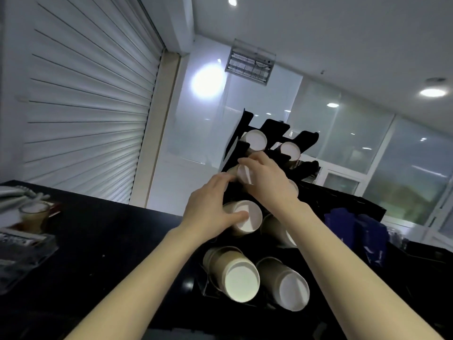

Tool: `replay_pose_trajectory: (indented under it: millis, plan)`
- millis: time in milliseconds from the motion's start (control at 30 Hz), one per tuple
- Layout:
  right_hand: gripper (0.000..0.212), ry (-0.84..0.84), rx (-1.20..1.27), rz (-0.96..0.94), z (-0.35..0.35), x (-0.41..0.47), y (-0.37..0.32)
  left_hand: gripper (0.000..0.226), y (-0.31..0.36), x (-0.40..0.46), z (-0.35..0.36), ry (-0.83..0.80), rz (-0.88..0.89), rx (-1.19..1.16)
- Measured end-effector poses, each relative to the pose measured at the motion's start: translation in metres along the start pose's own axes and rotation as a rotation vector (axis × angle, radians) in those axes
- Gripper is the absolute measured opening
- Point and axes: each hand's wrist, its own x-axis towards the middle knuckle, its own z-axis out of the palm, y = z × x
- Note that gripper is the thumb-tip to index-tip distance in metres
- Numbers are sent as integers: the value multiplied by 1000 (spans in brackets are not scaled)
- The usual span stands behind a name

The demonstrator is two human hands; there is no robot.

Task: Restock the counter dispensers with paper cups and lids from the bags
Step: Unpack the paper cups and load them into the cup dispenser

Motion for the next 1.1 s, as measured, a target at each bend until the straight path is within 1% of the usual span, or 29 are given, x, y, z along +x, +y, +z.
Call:
replay_pose_trajectory:
  millis: [100,200,267,333,433,567,633,700,833,900,967,1100]
  plan:
    - [60,-21,25,-27,1,1,3,81,2,0,0,-6,3,10]
    - [76,-98,95,-41,-9,-8,10,82,5,-1,0,-21,-19,28]
    - [77,-26,176,-8,-22,-23,14,86,6,-2,1,-38,-49,28]
    - [68,72,240,46,-37,-48,17,88,11,-6,5,-42,-69,16]
    - [54,94,303,89,-55,-99,26,80,31,-23,14,17,-19,100]
    - [37,42,359,133,-70,-187,40,48,70,-73,30,156,122,195]
    - [29,-19,392,160,-70,-237,46,34,90,-109,45,158,183,210]
    - [23,-99,432,204,-66,-290,50,27,108,-153,67,69,232,181]
    - [22,-254,481,313,-53,-398,62,25,128,-254,122,-267,286,202]
    - [25,-360,467,387,-43,-449,68,32,133,-304,147,-422,244,198]
    - [32,-435,490,465,-33,-493,70,41,140,-344,168,-549,162,174]
    - [56,-556,616,558,-24,-555,59,63,154,-394,205,-699,-16,216]
